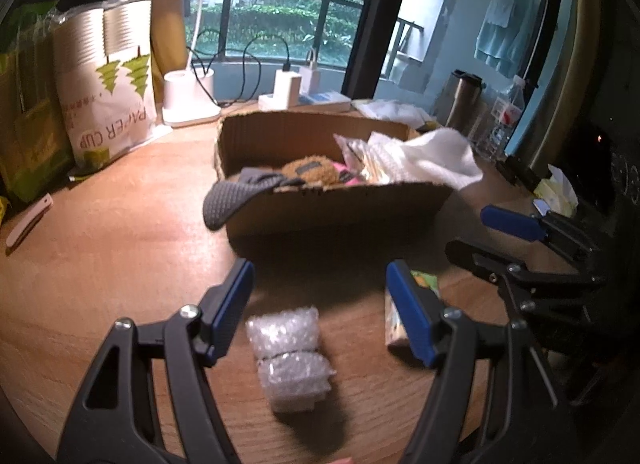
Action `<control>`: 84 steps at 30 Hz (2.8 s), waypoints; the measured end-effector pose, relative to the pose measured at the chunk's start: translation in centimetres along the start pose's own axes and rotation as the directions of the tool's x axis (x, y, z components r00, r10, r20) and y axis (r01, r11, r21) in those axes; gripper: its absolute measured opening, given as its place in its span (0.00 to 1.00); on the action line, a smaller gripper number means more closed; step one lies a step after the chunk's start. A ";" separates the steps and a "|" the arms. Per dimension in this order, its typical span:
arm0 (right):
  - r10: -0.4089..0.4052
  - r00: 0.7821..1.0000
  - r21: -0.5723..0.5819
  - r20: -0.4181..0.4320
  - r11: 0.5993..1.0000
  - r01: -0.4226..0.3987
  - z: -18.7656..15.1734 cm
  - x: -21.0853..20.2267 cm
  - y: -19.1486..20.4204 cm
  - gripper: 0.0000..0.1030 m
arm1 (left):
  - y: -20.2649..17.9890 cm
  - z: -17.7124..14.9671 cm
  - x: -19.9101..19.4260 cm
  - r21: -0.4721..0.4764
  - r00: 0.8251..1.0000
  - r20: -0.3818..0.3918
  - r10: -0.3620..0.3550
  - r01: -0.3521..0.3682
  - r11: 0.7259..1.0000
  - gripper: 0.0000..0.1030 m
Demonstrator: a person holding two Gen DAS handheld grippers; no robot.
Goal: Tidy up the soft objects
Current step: 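Open both grippers over the box and withdraw toward the desk, then grasp bubble-wrap pieces with left gripper while right gripper grasps green cartoon tissue pack, then carry bubble wrap with left gripper while right gripper carries tissue pack into box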
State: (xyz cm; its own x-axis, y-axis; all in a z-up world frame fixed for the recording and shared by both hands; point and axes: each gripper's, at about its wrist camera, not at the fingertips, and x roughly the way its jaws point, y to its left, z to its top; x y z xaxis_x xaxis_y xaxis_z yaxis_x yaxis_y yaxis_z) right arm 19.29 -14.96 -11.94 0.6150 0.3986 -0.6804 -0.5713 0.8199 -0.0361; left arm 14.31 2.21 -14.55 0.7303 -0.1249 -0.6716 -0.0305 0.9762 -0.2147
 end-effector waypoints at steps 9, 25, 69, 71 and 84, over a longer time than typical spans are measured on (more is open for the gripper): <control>0.047 0.995 0.013 -0.082 0.999 -0.046 -1.5 2.4 1.1 0.63 | 0.8 -2.3 1.8 -0.009 0.997 -0.080 0.007 -0.007 1.000 0.69; 0.090 0.982 0.047 -0.163 0.995 -0.084 -3.1 5.0 1.5 0.65 | 0.9 -4.2 3.4 0.000 0.986 -0.156 0.051 -0.052 0.999 0.69; 0.156 0.985 0.057 -0.068 0.987 -0.152 -1.8 2.8 -2.0 0.56 | -3.2 -0.5 1.9 0.091 0.998 -0.058 0.011 -0.006 0.996 0.40; 0.153 0.987 0.052 -0.058 0.987 -0.150 -1.3 2.6 -2.2 0.56 | -3.2 0.2 1.7 0.091 0.999 -0.041 0.010 -0.006 0.996 0.40; 0.113 0.993 0.049 0.016 0.992 -0.114 2.6 1.7 -4.9 0.56 | -2.2 4.7 1.0 0.079 0.998 0.054 0.022 -0.026 0.996 0.41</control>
State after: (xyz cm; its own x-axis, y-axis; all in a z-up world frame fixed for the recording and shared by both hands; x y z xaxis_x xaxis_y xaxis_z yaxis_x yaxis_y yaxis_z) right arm 24.59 -17.23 -11.00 0.5554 0.4952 -0.6680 -0.6104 0.7884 0.0769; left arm 18.33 0.75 -11.44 0.7651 -0.0939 -0.6370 0.0048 0.9901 -0.1402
